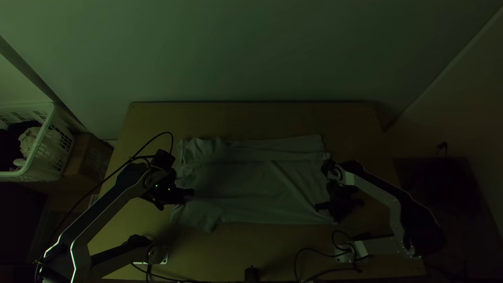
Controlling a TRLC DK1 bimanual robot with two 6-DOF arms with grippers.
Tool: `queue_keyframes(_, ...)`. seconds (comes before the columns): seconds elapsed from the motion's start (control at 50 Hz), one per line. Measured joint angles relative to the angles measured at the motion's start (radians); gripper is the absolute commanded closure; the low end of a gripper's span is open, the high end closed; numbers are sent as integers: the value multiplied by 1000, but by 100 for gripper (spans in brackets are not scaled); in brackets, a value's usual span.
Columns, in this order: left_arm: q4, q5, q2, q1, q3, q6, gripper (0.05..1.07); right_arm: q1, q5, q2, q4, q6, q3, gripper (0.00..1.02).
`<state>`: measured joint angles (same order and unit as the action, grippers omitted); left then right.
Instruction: Fold the t-shirt
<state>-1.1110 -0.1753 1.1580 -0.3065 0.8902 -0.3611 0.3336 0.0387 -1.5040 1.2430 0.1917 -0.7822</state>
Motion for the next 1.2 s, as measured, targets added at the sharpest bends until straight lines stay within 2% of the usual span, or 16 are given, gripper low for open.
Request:
queue_keyframes(0.16, -5, 0, 3, 39, 57, 26, 105, 0, 0, 29, 57, -7, -103, 100)
queue_keyframes(0.4, 2, 0, 45, 111, 148, 82, 105, -35, 0, 14, 60, -10, -262, 100)
queue_keyframes(0.88, 11, -4, 129, 198, 266, 140, 105, -129, -8, -145, 60, -18, -595, 100)
queue_keyframes(1.2, 66, -8, 250, 223, 381, 157, 105, -154, -8, -285, 60, -29, -794, 100)
